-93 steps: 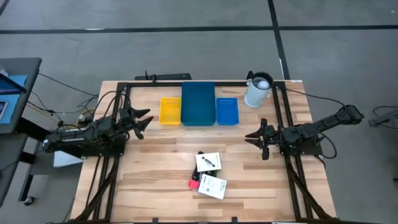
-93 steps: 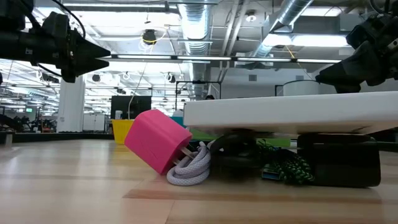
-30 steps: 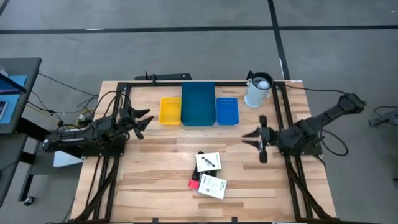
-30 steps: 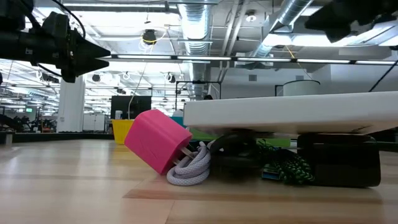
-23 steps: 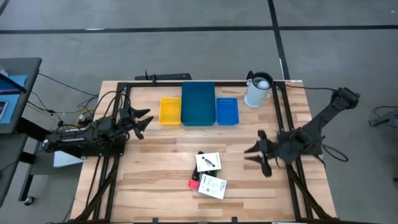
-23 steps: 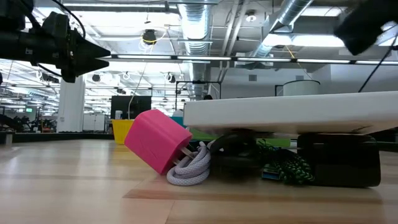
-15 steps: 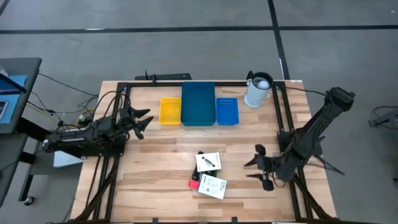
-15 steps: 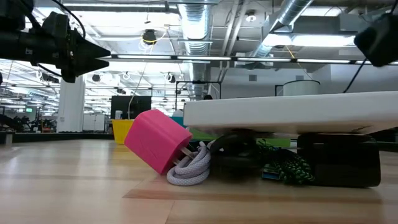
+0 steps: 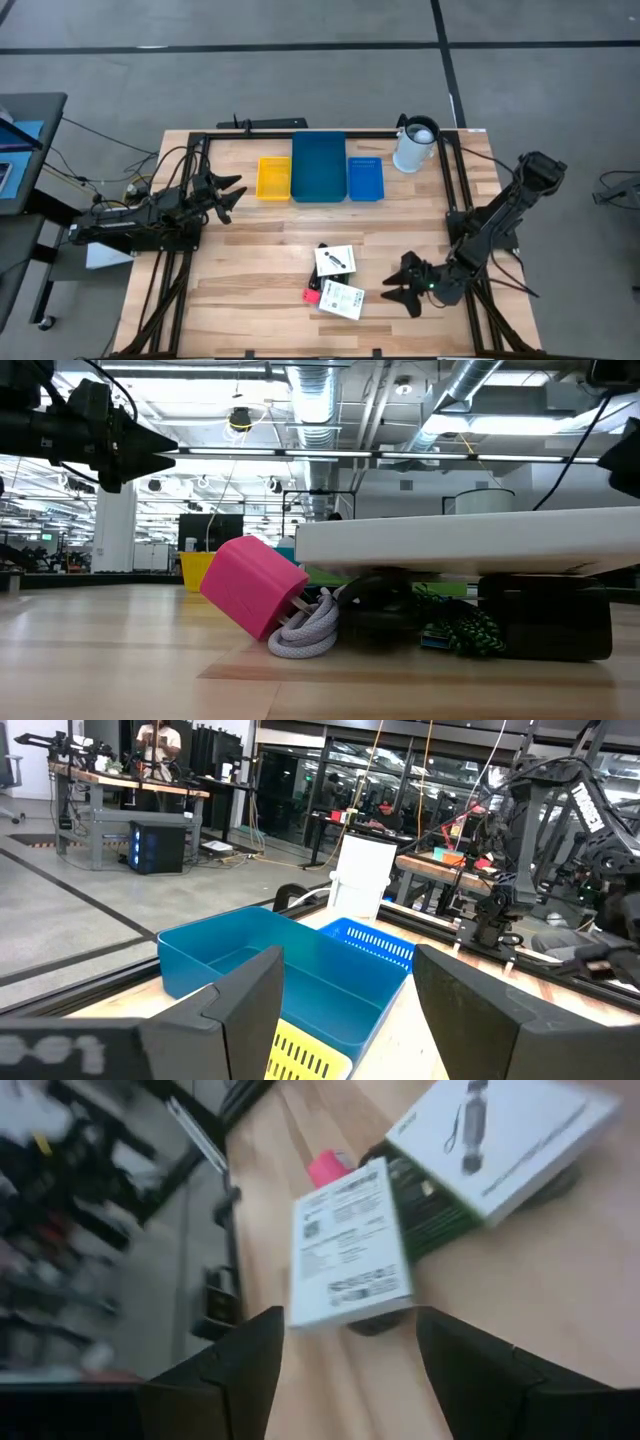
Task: Pick and place items into bin
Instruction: Put the bottom white box into the dark blue bin
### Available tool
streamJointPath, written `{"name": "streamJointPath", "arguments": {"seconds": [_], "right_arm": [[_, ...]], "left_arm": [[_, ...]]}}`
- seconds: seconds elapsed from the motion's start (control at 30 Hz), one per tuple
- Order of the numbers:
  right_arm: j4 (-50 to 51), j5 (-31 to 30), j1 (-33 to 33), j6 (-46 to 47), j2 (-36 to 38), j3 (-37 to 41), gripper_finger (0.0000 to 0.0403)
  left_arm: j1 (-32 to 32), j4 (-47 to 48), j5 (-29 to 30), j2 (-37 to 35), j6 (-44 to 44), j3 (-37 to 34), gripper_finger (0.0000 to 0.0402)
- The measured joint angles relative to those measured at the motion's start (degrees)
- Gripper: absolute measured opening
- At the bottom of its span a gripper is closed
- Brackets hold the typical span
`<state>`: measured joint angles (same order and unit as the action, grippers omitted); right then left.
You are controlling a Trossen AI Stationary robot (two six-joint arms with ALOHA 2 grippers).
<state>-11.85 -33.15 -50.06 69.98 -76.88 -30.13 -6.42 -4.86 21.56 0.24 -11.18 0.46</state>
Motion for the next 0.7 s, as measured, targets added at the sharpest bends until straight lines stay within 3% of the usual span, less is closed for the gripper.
{"name": "streamJointPath", "arguments": {"seconds": [0.3, 0.5, 0.7], "right_arm": [[-12.3, -1.2, -0.2, 19.1, -12.4, 0.0, 0.0226], [-23.0, -1.7, 0.4, 20.1, -18.9, 0.0, 0.0226], [-25.2, -1.4, 1.8, 21.8, -21.9, 0.0, 0.0226]], "left_arm": [[0.0, 0.0, 0.0, 0.0, 0.0, 0.0, 0.0212], [0.0, 0.0, 0.0, 0.0, 0.0, 0.0, 0.0212], [0.0, 0.0, 0.0, 0.0, 0.0, 0.0, 0.0212]]}}
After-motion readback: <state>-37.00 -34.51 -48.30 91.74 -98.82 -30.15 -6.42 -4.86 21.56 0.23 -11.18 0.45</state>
